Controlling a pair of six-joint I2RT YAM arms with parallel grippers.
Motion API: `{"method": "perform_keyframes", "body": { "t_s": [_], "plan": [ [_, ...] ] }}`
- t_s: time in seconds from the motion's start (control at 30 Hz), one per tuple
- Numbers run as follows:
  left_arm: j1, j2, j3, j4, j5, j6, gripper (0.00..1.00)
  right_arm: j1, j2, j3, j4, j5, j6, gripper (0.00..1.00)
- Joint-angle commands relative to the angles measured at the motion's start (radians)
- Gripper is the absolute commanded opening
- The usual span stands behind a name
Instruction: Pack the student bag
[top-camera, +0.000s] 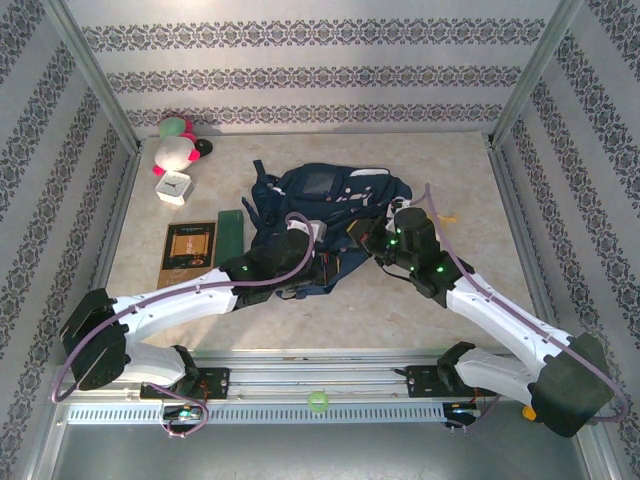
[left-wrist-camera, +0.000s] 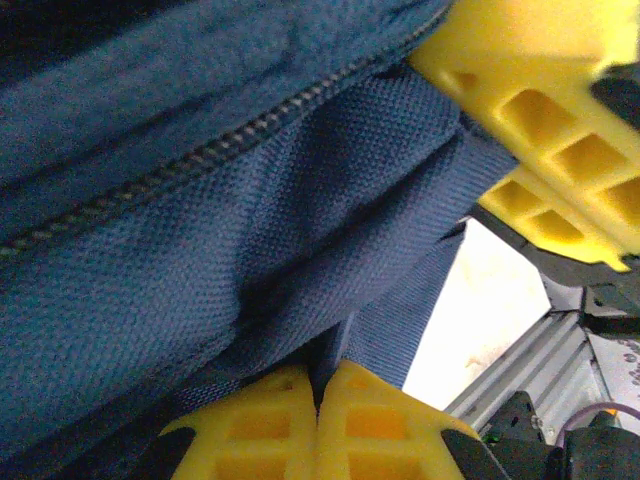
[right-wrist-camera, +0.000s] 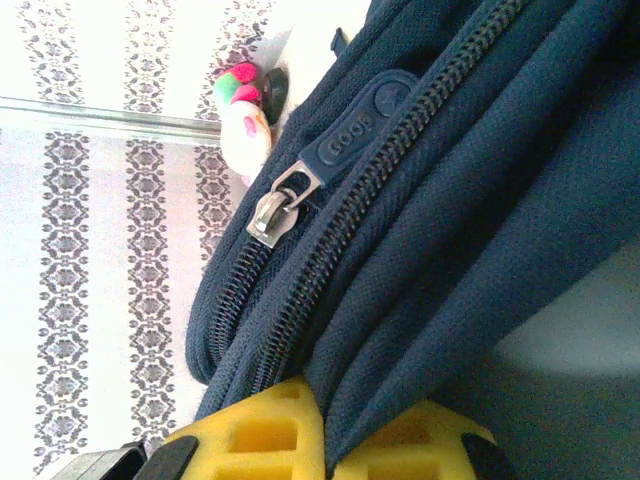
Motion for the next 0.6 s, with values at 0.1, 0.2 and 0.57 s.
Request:
{"method": "perform_keyframes", "body": {
  "t_s": [0.1,0.2,0.57],
  "plan": [
    [-0.002,-0.158,-0.109,-0.103,-0.097,0.036,0.0,-0.122,-0.067,0.015,0.028,-0.167,-0.047,0.0],
    [0.011,-0.239,-0.15,-0.17,-0.14,0.053,0.0,-0.179,-0.074,0.012,0.021,-0.24,-0.058,0.0],
    [0.094,-0.434,-0.235,-0.367,-0.24,0.168,0.0,-0.379,0.016,0.034,0.016,-0.575,-0.105,0.0]
  ]
}}
